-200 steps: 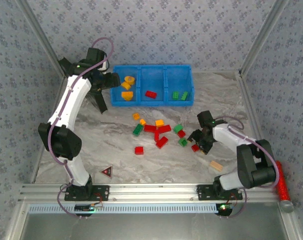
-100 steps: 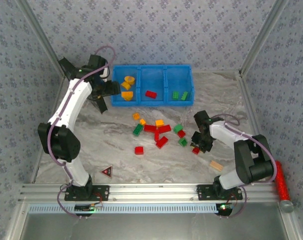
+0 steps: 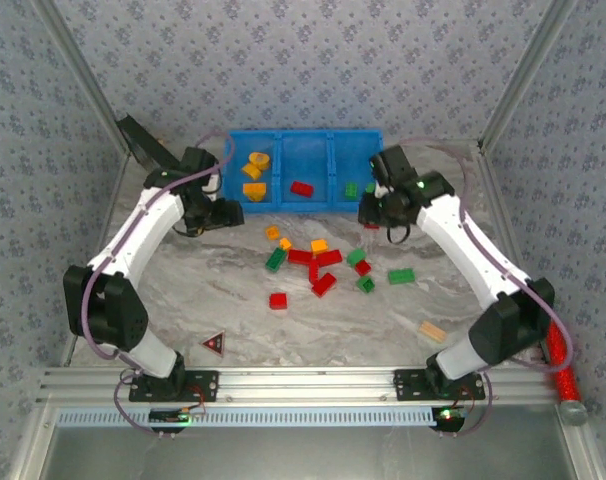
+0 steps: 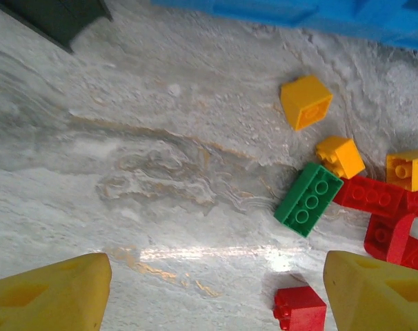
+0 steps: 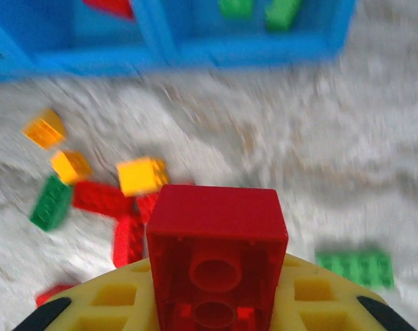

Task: Sort the legos into containers by color
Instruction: Place the lego in the container.

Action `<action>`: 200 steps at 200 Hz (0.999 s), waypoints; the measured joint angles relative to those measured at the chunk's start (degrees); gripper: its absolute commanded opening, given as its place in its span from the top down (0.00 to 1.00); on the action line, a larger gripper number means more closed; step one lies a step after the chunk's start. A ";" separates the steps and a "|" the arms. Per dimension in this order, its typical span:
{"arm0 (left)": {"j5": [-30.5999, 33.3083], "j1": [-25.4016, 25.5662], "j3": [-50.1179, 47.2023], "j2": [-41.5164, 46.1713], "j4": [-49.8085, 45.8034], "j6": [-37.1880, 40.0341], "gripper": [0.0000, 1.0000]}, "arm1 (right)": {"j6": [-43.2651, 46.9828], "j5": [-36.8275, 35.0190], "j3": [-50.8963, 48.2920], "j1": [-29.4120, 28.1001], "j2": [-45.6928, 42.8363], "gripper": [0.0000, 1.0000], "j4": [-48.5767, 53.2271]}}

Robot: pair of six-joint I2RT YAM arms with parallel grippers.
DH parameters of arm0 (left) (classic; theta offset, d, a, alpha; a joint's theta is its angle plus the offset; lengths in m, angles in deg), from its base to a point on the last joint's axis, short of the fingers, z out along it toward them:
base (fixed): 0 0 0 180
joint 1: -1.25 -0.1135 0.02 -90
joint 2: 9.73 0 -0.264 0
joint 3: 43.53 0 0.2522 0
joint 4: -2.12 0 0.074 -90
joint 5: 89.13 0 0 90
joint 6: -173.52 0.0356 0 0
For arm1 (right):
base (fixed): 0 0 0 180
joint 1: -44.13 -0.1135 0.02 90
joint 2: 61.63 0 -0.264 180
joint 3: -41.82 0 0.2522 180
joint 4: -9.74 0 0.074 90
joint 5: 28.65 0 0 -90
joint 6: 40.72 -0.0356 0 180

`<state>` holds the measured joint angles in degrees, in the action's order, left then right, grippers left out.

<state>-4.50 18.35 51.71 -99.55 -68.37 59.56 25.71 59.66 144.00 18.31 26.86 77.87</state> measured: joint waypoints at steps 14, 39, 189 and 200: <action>-0.37 1.77 -2.12 0.68 0.81 -1.07 0.19 | 4.11 -1.31 7.50 -1.22 5.86 0.76 -0.55; -1.01 5.46 -5.49 2.03 2.56 -3.08 0.19 | 10.86 -3.28 19.74 -3.82 17.55 0.76 -1.33; -2.80 27.47 -18.62 3.63 9.25 -14.58 0.19 | 22.14 -1.55 50.05 -6.95 53.44 0.65 -2.08; -2.78 28.63 -18.64 2.62 9.42 -15.17 0.19 | 22.16 -1.25 50.05 -6.95 53.55 0.62 -2.12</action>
<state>-7.27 46.99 33.06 -96.93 -58.95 44.39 47.87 58.41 194.05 11.36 80.41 75.75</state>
